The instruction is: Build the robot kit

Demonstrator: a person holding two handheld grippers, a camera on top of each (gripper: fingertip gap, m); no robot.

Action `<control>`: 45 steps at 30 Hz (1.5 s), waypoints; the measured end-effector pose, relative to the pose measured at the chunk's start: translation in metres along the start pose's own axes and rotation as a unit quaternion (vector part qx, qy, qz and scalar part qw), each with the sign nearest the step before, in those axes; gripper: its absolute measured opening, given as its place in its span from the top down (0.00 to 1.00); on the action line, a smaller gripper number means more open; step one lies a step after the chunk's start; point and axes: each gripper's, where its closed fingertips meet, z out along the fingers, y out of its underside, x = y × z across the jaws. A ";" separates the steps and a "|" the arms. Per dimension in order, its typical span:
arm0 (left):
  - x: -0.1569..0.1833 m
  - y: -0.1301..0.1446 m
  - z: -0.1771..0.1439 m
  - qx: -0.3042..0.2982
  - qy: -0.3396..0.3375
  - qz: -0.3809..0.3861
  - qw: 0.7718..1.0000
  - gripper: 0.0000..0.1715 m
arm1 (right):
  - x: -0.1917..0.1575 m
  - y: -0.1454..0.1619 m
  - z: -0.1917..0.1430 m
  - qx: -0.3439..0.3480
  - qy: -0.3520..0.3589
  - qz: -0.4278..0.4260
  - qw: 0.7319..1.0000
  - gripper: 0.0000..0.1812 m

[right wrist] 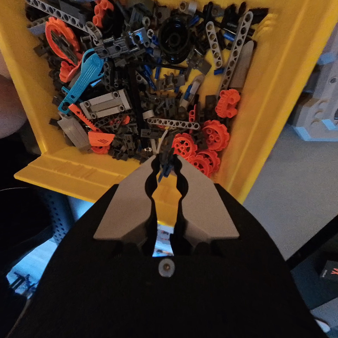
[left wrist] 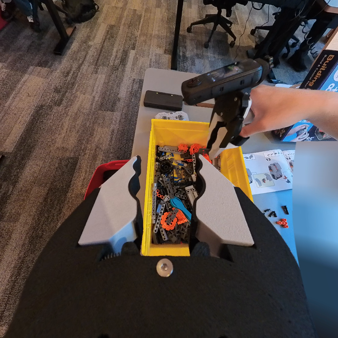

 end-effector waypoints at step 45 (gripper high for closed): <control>-0.008 -0.007 -0.014 0.036 0.000 -0.022 0.999 0.69 | 0.011 -0.065 0.039 0.060 0.116 -0.124 0.984 0.92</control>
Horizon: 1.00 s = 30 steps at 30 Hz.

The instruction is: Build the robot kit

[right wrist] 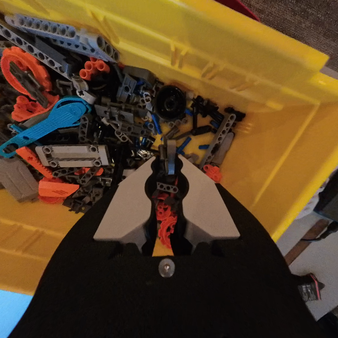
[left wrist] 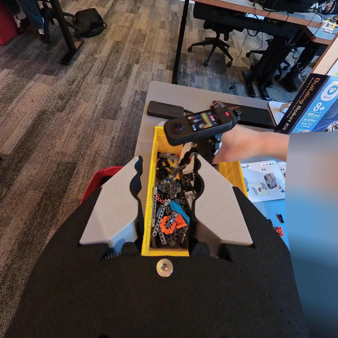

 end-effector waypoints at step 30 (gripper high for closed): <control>0.004 0.000 0.001 -0.002 0.001 0.006 1.000 0.69 | -0.003 -0.040 0.035 0.029 -0.014 0.022 0.999 0.76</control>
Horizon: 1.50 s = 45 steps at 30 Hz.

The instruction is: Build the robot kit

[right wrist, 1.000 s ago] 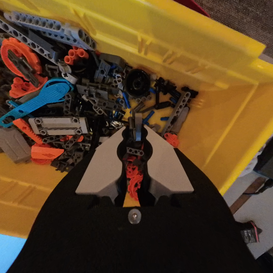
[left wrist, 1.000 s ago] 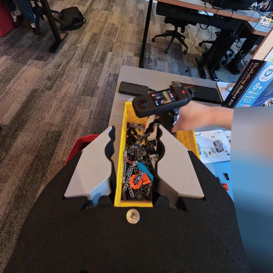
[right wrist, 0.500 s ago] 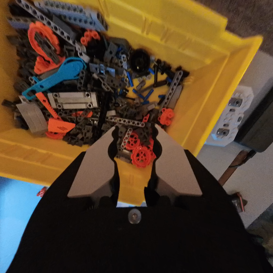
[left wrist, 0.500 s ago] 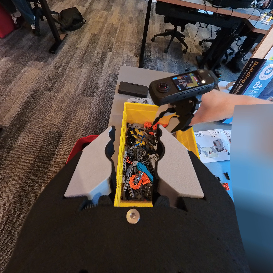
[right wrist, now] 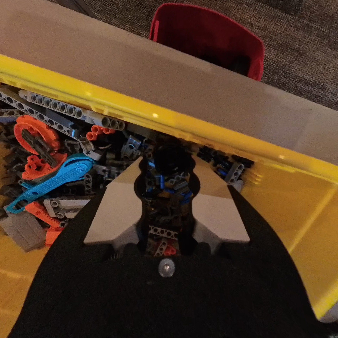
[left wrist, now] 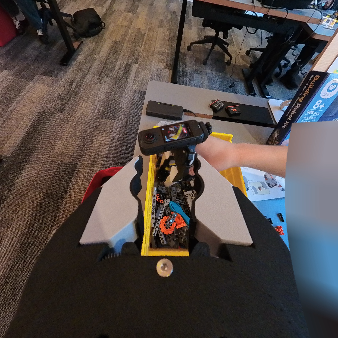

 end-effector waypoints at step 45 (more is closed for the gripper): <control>0.001 -0.001 -0.003 0.006 0.005 0.000 1.000 0.69 | 0.057 0.021 -0.032 0.000 0.178 -0.003 0.984 0.86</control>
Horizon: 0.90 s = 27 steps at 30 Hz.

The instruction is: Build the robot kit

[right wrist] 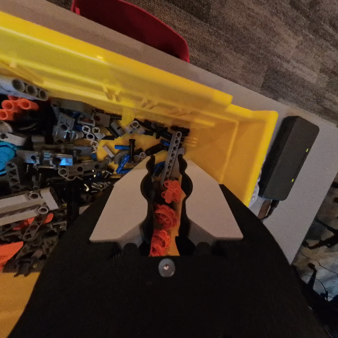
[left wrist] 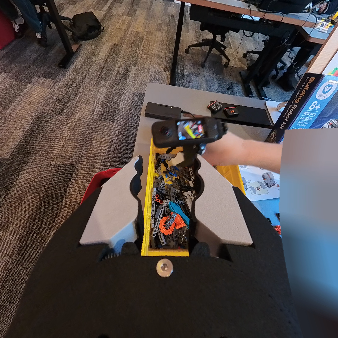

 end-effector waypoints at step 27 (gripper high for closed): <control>0.001 0.001 0.001 -0.002 0.003 0.001 1.000 0.69 | -0.034 0.050 -0.058 -0.081 -0.154 0.044 0.984 0.81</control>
